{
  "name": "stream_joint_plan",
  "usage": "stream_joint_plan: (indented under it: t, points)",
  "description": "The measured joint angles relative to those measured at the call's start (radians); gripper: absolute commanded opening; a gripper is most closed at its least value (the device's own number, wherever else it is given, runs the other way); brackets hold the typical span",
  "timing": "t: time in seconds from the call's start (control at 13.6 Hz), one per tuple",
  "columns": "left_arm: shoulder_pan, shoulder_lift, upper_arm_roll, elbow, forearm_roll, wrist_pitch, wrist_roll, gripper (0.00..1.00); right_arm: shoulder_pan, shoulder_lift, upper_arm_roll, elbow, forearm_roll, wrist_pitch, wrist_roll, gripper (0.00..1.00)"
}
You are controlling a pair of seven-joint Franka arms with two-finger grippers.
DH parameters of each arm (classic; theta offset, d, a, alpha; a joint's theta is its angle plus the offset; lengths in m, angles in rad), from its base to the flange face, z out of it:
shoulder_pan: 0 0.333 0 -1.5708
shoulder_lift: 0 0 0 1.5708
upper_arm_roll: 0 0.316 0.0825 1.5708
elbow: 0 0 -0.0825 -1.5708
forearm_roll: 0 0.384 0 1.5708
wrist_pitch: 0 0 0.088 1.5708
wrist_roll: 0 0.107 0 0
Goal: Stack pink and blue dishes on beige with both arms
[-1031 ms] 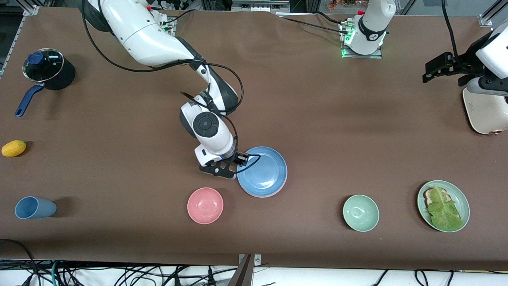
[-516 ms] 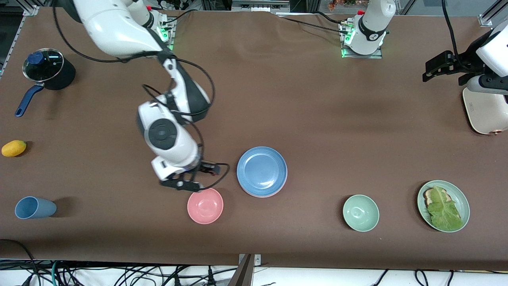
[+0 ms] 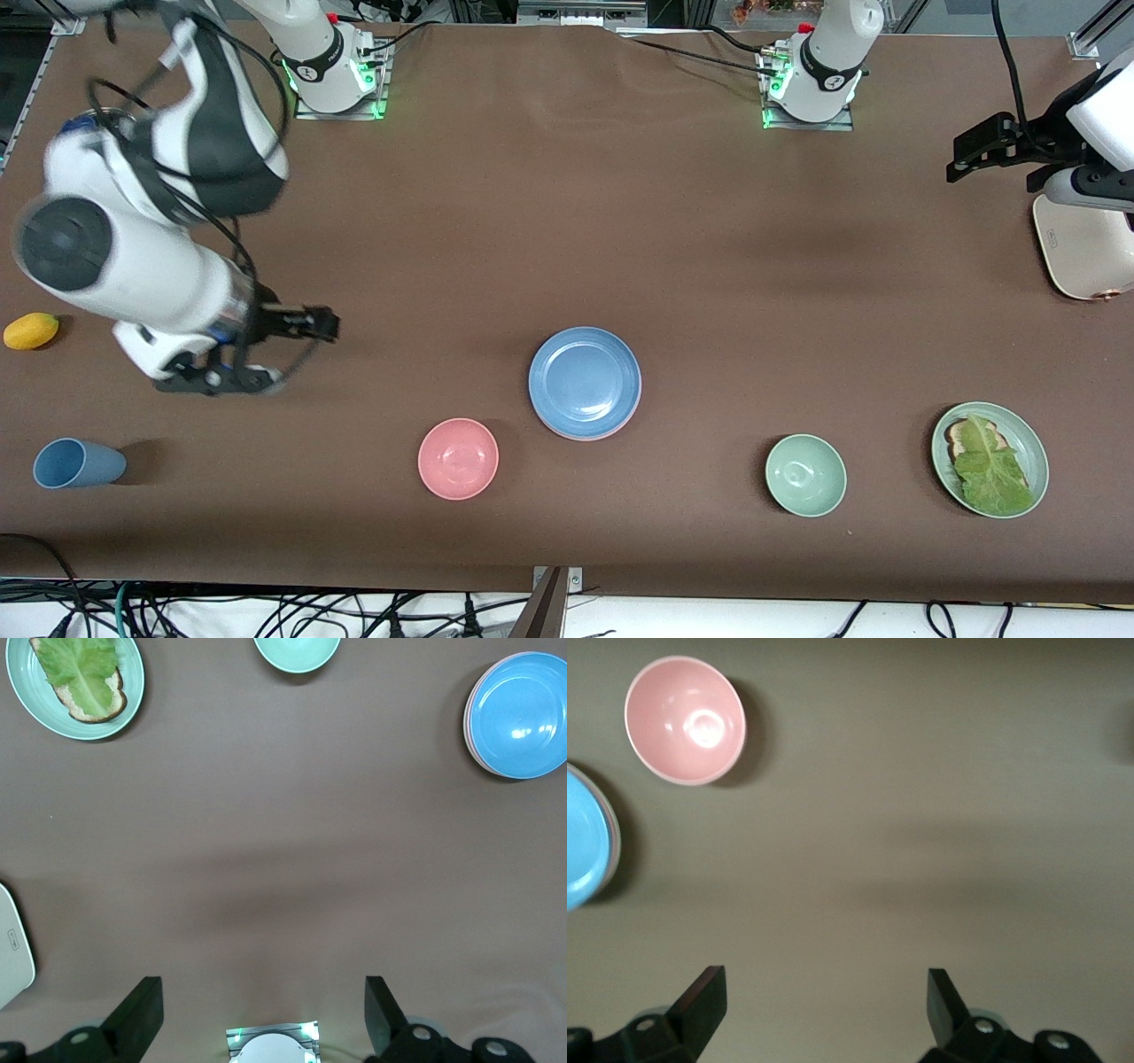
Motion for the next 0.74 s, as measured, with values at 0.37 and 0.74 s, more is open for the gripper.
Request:
stream_joint_plan:
  t: [0.37, 0.74]
  points:
    - [0.000, -0.001, 0.000, 0.002, 0.000, 0.001, 0.000, 1.00, -0.081, -0.271, -0.013, -0.191, 0.005, -0.103, -0.121, 1.00]
    - [0.003, -0.002, 0.003, 0.004, 0.000, 0.001, 0.000, 1.00, -0.090, -0.311, -0.011, -0.204, 0.007, -0.159, -0.138, 1.00]
